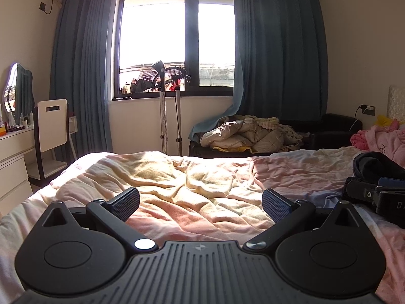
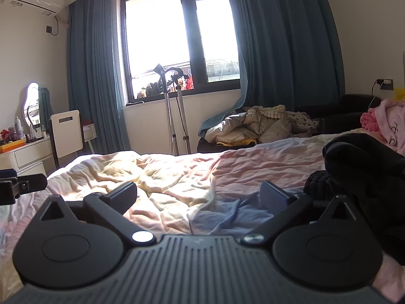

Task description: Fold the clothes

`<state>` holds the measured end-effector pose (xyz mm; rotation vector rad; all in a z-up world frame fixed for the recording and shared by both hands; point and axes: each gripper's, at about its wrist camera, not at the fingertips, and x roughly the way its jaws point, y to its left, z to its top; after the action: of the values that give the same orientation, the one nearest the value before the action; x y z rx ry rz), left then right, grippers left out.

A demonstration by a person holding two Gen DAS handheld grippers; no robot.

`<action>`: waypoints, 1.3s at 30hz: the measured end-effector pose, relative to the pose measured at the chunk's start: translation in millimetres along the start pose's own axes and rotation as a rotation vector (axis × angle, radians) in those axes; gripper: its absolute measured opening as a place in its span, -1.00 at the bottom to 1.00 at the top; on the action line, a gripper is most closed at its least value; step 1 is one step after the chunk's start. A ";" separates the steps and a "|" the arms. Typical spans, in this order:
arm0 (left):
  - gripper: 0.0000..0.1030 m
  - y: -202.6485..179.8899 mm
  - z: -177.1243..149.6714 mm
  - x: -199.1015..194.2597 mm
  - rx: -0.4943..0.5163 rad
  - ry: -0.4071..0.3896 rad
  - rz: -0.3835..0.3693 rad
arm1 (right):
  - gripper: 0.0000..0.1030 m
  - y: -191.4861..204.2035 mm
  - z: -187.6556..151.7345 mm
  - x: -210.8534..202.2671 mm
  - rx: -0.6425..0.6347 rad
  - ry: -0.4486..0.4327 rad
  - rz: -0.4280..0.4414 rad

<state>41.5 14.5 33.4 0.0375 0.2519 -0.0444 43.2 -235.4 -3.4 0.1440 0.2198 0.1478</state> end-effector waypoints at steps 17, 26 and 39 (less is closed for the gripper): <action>1.00 -5.3 -4.4 -0.1 0.043 -0.034 0.045 | 1.00 4.0 -1.0 -1.6 -0.034 -0.016 0.012; 1.00 -3.8 -5.1 4.4 0.039 -0.016 0.046 | 1.00 5.7 -1.0 -1.9 -0.055 -0.026 0.013; 1.00 -2.8 -5.4 6.0 0.040 -0.012 0.041 | 1.00 7.8 -3.1 -4.7 -0.066 -0.033 0.018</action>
<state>45.8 11.7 26.5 0.0818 0.2380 -0.0090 36.9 -228.1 -4.1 0.0830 0.1809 0.1706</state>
